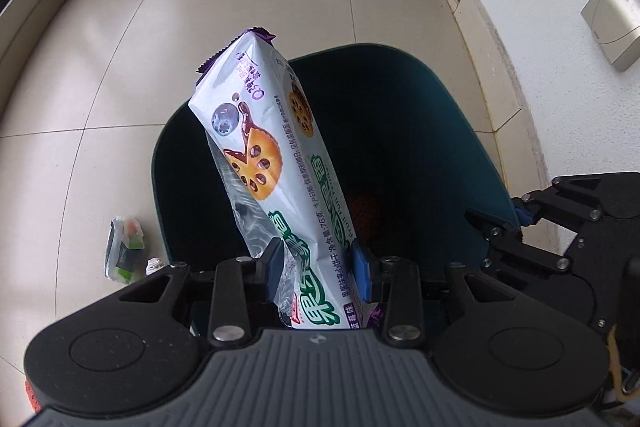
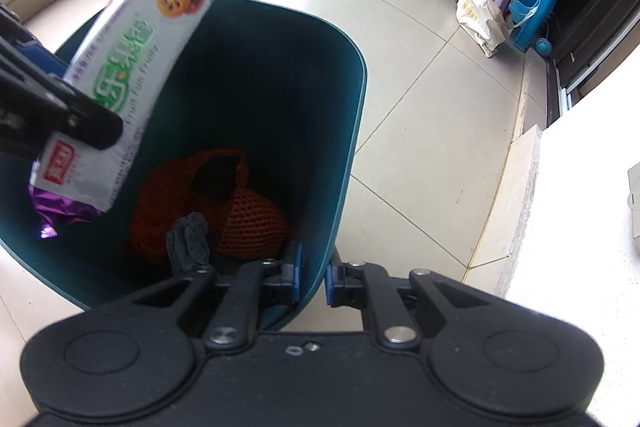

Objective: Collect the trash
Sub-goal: 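Lift the biscuit packet and carry it over the teal bin, then open the left gripper to drop the biscuit packet into the bin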

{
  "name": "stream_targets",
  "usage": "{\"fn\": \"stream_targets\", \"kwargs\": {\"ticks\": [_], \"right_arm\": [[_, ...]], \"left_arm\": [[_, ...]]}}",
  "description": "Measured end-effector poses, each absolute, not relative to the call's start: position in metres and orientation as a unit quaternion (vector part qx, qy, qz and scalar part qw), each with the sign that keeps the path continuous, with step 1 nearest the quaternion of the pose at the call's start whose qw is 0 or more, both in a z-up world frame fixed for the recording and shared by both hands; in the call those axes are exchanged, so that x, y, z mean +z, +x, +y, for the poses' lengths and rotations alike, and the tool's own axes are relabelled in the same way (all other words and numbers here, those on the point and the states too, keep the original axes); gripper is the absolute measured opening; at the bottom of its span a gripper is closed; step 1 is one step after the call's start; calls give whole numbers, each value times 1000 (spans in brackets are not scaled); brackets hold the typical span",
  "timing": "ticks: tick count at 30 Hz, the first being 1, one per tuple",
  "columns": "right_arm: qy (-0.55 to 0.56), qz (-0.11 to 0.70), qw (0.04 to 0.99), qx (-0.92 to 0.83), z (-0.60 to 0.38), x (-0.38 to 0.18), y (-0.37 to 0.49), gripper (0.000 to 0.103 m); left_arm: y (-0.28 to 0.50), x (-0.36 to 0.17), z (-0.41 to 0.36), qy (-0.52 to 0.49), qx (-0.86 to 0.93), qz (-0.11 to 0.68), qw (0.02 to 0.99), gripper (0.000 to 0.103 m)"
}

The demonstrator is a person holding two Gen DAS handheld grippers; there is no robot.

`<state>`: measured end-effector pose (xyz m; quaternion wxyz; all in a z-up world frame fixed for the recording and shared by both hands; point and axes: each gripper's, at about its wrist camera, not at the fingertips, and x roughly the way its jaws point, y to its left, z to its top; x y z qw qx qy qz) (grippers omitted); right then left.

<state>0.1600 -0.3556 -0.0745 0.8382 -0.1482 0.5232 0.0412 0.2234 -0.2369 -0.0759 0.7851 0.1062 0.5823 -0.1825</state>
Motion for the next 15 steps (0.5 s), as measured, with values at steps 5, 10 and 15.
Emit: {"fn": "stream_targets", "kwargs": {"ticks": [5, 10, 15], "right_arm": [[-150, 522, 838, 43, -355, -75, 159, 10], [-153, 522, 838, 43, -354, -75, 159, 10], [-154, 521, 838, 43, -353, -75, 158, 10]], "left_arm": [[236, -111, -251, 120, -186, 611, 760, 35], [246, -138, -255, 138, -168, 632, 744, 35], [247, -154, -263, 157, -173, 652, 721, 43]]}}
